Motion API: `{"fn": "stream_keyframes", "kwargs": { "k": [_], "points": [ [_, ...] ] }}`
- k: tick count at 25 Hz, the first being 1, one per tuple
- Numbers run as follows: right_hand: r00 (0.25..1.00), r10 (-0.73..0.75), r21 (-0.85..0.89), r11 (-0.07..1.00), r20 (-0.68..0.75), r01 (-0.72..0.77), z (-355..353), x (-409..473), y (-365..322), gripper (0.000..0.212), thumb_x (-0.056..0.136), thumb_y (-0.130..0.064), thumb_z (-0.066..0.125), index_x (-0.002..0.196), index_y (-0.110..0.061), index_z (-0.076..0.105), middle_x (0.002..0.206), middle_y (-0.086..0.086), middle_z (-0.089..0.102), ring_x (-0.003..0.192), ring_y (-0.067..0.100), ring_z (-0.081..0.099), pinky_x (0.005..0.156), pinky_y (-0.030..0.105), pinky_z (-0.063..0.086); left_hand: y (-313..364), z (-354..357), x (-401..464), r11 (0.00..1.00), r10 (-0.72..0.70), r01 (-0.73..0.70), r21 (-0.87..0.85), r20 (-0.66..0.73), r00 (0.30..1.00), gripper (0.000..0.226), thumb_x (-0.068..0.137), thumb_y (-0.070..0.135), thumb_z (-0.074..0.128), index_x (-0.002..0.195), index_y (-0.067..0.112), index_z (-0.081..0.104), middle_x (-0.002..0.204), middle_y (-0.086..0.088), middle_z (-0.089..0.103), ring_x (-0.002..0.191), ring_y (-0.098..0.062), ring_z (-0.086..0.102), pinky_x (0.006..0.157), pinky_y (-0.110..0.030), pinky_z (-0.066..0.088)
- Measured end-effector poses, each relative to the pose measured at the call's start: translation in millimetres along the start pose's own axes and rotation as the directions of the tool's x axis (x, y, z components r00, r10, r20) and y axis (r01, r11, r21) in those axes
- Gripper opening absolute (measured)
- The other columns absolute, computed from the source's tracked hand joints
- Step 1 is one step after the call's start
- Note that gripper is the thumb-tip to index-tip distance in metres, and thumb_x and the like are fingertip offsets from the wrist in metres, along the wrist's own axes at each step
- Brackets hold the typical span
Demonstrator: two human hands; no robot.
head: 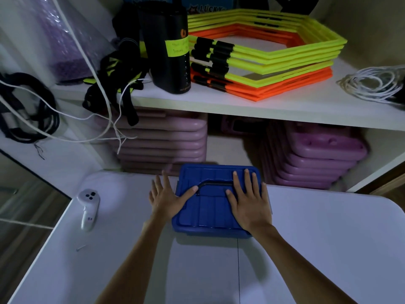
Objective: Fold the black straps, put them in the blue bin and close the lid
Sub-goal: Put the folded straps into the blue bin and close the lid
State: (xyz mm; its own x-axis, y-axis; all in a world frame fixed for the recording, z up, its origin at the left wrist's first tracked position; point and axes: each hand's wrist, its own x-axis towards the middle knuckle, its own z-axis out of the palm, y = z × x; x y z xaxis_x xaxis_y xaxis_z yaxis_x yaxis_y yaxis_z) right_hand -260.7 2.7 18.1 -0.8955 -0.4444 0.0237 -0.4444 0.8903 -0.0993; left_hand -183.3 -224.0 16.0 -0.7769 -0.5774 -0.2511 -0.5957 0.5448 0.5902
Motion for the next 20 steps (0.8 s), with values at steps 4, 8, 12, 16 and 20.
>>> {"fn": "stream_keyframes", "kwargs": {
  "k": [4, 8, 12, 16, 20],
  "points": [
    [1.0, 0.001, -0.019, 1.0, -0.03, -0.002, 2.8, -0.5, 1.7, 0.069, 0.097, -0.056, 0.002, 0.157, -0.023, 0.003, 0.164, 0.014, 0.006, 0.151, 0.031, 0.003, 0.121, 0.05, 0.008, 8.4, -2.1, -5.7, 0.787, 0.042, 0.149, -0.598, 0.293, 0.955, 0.084, 0.074, 0.057, 0.071, 0.143, 0.024, 0.036, 0.137, 0.003, 0.052, 0.122, -0.019, 0.055, 0.091, -0.028, 0.052],
    [0.999, 0.009, -0.009, 1.0, -0.043, -0.01, 4.4, -0.9, 0.7, 0.068, 0.098, -0.055, 0.005, 0.157, -0.022, 0.004, 0.163, 0.014, 0.008, 0.151, 0.031, 0.004, 0.121, 0.05, 0.009, 19.7, 6.7, -12.1, 0.872, 0.127, -0.089, -0.481, 0.047, 0.991, 0.059, 0.09, 0.041, 0.06, 0.14, 0.021, 0.035, 0.136, -0.004, 0.053, 0.123, -0.024, 0.053, 0.099, -0.038, 0.047],
    [1.0, 0.012, -0.009, 1.0, -0.016, -0.012, 1.7, -2.0, 0.6, 0.069, 0.096, -0.056, 0.0, 0.156, -0.023, 0.0, 0.164, 0.014, 0.002, 0.151, 0.031, -0.001, 0.122, 0.049, 0.005, 30.0, 24.5, -24.2, 0.963, 0.199, -0.186, 0.196, -0.048, 0.979, 0.071, 0.101, 0.041, 0.025, 0.148, 0.003, -0.012, 0.158, -0.024, -0.001, 0.146, -0.036, 0.003, 0.119, -0.045, 0.014],
    [0.999, 0.042, 0.117, 0.992, -0.034, -0.038, -9.1, -2.4, 3.6, 0.074, 0.096, -0.064, 0.016, 0.156, -0.025, -0.005, 0.162, 0.012, -0.015, 0.149, 0.028, -0.016, 0.119, 0.051, -0.007, 29.3, 26.0, -27.8, 0.85, 0.354, -0.28, 0.447, -0.09, 0.931, 0.072, 0.089, 0.056, -0.01, 0.145, 0.011, -0.02, 0.154, -0.019, -0.023, 0.144, -0.032, -0.022, 0.115, -0.048, -0.014],
    [0.91, 0.378, 0.486, 0.771, 0.172, -0.412, -20.2, -4.2, 20.1, 0.109, 0.079, -0.075, 0.054, 0.155, -0.026, -0.007, 0.163, 0.015, -0.005, 0.151, 0.03, -0.001, 0.118, 0.055, 0.005, 30.7, 26.9, -26.1, 0.812, 0.346, -0.282, 0.512, -0.032, 0.938, 0.078, 0.082, 0.057, -0.021, 0.147, 0.014, -0.017, 0.154, -0.017, -0.026, 0.143, -0.03, -0.025, 0.116, -0.05, -0.012]
  ]
}}
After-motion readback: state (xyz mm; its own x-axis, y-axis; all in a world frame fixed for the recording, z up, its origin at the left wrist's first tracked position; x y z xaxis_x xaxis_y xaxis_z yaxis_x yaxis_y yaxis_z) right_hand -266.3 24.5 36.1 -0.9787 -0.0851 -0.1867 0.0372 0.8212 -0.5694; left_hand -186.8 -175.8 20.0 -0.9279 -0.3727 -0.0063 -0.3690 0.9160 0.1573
